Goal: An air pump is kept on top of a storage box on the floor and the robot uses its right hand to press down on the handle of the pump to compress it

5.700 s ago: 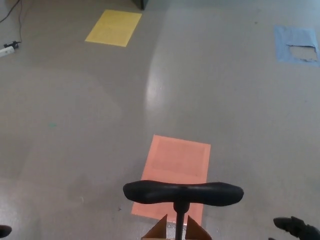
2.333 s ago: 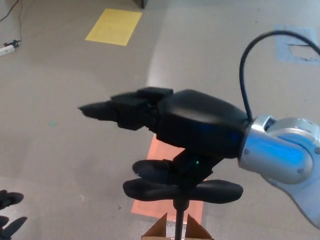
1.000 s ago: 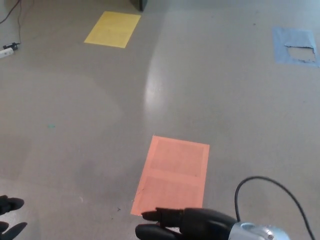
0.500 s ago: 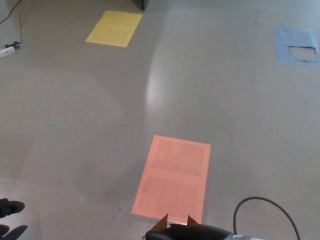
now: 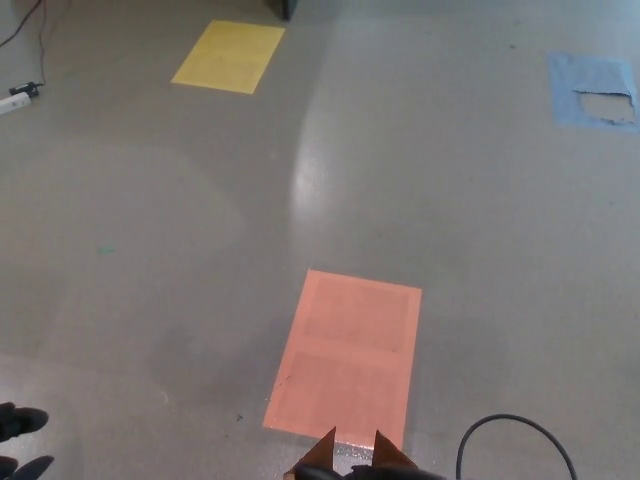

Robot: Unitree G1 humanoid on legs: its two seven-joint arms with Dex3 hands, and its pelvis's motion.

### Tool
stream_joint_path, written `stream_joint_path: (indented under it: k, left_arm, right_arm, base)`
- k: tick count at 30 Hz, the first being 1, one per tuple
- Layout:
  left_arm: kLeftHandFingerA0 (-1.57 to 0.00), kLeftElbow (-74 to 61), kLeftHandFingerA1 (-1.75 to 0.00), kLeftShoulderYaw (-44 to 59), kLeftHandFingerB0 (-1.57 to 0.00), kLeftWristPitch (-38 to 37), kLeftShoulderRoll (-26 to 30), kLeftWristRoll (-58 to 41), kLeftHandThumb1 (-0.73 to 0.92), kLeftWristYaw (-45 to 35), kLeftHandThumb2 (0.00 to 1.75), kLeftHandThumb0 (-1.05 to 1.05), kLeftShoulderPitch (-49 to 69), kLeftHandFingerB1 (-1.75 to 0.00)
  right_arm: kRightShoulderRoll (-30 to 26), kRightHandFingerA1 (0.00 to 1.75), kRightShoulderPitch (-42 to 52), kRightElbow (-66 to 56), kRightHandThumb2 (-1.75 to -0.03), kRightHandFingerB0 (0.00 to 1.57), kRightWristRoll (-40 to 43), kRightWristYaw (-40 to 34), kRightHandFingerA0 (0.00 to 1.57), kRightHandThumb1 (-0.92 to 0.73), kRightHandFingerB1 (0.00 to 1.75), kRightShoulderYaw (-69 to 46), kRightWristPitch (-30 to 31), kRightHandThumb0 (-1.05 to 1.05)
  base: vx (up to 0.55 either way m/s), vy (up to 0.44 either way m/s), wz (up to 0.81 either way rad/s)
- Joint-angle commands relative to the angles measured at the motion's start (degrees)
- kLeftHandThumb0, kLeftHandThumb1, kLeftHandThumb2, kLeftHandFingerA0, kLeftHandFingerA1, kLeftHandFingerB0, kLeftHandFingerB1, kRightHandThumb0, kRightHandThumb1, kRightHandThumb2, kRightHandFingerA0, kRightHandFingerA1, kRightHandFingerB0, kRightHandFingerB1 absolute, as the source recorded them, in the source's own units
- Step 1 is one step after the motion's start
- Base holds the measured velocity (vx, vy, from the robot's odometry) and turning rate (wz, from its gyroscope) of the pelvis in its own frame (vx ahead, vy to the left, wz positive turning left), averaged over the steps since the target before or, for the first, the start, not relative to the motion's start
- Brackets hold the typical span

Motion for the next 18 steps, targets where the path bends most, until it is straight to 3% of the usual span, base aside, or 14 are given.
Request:
stream_joint_path:
  k: [1, 2, 14, 18]
  left_arm:
    - [-0.31, -0.9, -0.34, 0.6, -0.25, -2.1, 1.2, -0.3, 0.80, 0.1, 0.64, -0.52, 1.2, -0.31]
    - [-0.30, -0.9, -0.34, 0.7, -0.24, -2.2, 1.3, -0.3, 0.80, -0.1, 0.64, -0.52, 1.2, -0.31]
    - [-0.29, -1.5, -0.34, 0.3, -0.26, -2.6, 1.4, 0.0, 0.80, -0.7, 0.64, -0.51, 2.0, -0.31]
    - [-0.30, -1.6, -0.34, 0.2, -0.27, -2.8, 1.2, -0.1, 0.79, -0.8, 0.64, -0.51, 2.0, -0.31]
  right_arm:
    - [2.6, 0.26, -3.7, 12.0, -0.67, 0.10, -1.8, -8.2, 0.13, -0.84, 0.23, -2.7, -2.1, -0.73]
    - [2.8, 0.40, -3.9, 12.5, -1.02, 0.04, -2.1, -8.4, 0.05, -0.66, 0.34, -2.7, -2.3, -0.73]
    - [5.0, 0.44, -2.8, 16.5, -1.02, 0.00, -5.3, -10.7, 0.12, -0.67, 0.33, -2.6, -4.4, -0.77]
    - [5.4, 0.40, -2.0, 17.2, -1.03, 0.04, -7.0, -11.2, 0.05, -0.67, 0.33, -1.4, -4.0, -0.72]
  base:
    - [0.00, 0.000, 0.00]
    - [0.00, 0.000, 0.00]
    - [0.00, 0.000, 0.00]
    - [0.00, 0.000, 0.00]
